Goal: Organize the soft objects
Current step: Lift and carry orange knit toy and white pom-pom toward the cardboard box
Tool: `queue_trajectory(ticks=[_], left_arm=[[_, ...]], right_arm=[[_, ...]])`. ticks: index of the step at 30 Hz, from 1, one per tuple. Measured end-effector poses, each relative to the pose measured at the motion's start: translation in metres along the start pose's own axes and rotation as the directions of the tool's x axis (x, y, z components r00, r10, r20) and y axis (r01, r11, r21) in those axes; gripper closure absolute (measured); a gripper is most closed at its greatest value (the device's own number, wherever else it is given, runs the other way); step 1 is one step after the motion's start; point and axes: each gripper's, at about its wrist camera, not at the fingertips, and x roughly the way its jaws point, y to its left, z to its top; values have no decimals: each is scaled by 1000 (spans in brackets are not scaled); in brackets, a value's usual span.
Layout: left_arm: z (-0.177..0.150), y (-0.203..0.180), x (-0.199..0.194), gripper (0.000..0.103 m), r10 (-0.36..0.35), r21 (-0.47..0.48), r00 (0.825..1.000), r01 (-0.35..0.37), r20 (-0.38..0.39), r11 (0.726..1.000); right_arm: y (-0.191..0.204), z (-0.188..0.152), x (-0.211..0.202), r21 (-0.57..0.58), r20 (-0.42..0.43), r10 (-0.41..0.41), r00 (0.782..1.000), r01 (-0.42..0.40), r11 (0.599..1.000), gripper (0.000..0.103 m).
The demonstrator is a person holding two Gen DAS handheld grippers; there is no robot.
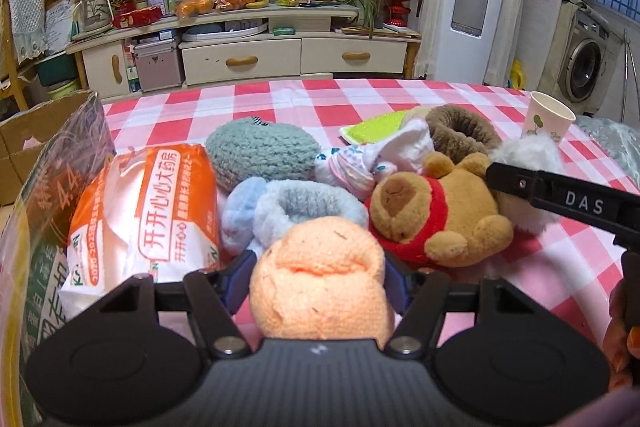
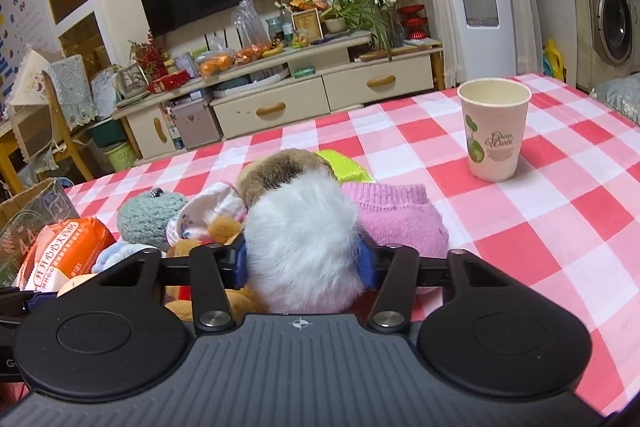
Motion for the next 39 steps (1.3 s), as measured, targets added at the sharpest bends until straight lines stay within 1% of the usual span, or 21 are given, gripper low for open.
queue_trajectory(ticks=[3,6,8,12,17,22,27,33,39], left_arm=[[0,1,-1,41,-11,-19,1000,11,-7,1000],[0,2,-2,42,-29,-41,999,28,-17,999],[0,3,-3,42,-52,-57,998,51,-25,997],[-2,2,-10,42,-75,-57,997,74,-20,996],[1,1,-22,42,-110,-59,994,110,8,992],[3,5,-32,42,-137,-72,990,139,29,988],[5,9,-40,42,-158,-79,986,161,47,984],[5,14,-45,42,-173,-83,983,178,59,981],[3,16,-50,42,-187,-81,980,192,64,978]], right_arm=[[1,0,-1,-1,3,2,1000,-2,1000,46],[1,0,-2,10,3,9,1000,-9,1000,47],[-2,0,-4,38,4,26,1000,-27,999,47],[-10,1,-10,107,20,54,998,-56,993,48],[-18,1,-22,178,41,90,995,-96,979,48],[-21,4,-42,246,82,131,988,-147,958,48],[-19,11,-61,261,125,148,981,-177,949,48],[-15,11,-70,286,134,171,976,-203,936,48],[-12,12,-75,339,155,221,963,-262,904,48]])
